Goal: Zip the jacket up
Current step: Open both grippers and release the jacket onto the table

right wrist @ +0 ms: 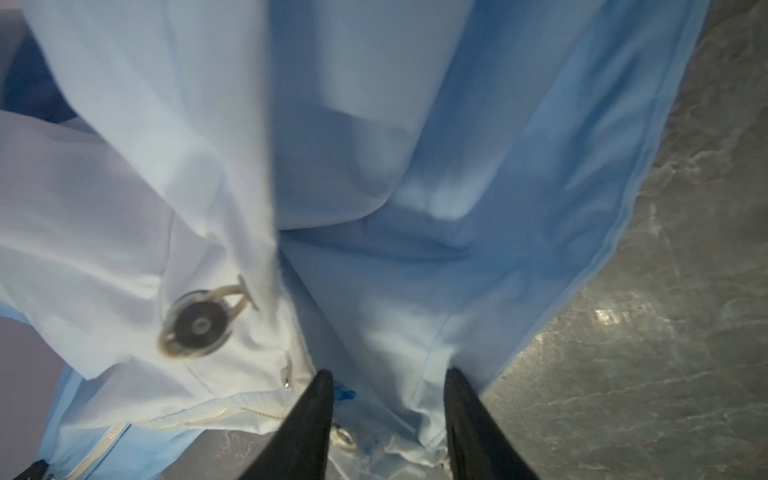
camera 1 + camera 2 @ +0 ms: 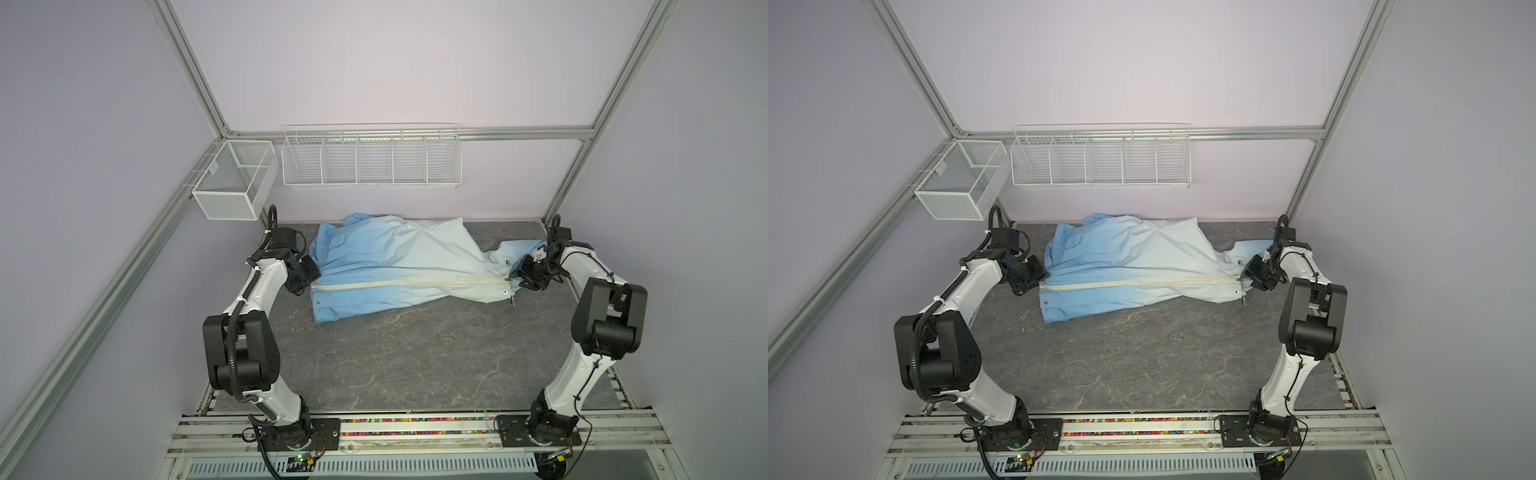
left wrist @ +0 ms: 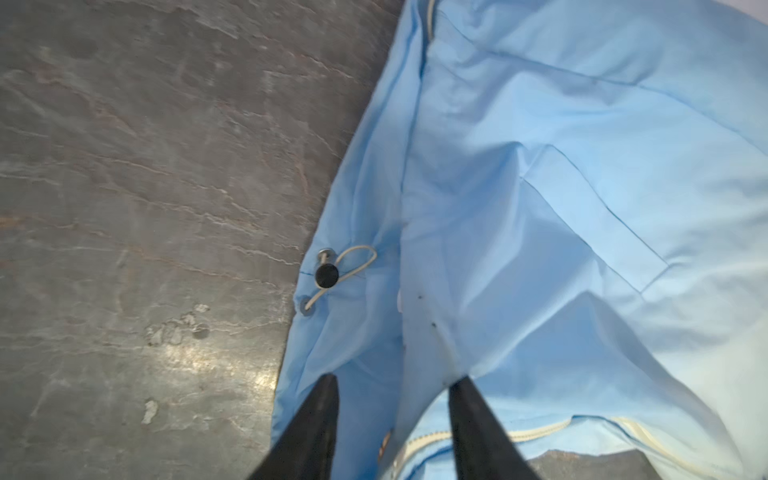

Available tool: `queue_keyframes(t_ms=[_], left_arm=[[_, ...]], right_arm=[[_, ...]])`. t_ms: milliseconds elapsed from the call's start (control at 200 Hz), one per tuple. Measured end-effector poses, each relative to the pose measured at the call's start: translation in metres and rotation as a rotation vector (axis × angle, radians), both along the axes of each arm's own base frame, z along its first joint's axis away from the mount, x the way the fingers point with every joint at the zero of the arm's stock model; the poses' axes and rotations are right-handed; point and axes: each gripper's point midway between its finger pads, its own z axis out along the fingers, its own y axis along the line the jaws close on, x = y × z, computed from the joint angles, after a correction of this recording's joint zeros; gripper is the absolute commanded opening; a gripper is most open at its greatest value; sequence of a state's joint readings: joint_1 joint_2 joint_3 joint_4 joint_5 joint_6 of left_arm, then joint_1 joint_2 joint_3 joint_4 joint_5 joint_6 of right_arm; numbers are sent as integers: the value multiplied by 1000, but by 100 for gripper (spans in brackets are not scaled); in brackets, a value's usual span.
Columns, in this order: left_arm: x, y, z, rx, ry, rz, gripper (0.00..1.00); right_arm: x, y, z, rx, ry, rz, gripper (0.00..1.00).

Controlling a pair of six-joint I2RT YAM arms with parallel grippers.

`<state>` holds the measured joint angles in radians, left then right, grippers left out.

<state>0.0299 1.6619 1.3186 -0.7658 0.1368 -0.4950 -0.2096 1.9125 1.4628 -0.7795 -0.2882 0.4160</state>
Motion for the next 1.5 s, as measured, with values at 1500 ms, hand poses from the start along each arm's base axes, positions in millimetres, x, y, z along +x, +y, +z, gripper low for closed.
queue_keyframes(t_ms=[1500], left_arm=[[-26, 66, 64, 527, -760, 91, 100]], right_arm=[[-21, -24, 91, -742, -747, 22, 88]])
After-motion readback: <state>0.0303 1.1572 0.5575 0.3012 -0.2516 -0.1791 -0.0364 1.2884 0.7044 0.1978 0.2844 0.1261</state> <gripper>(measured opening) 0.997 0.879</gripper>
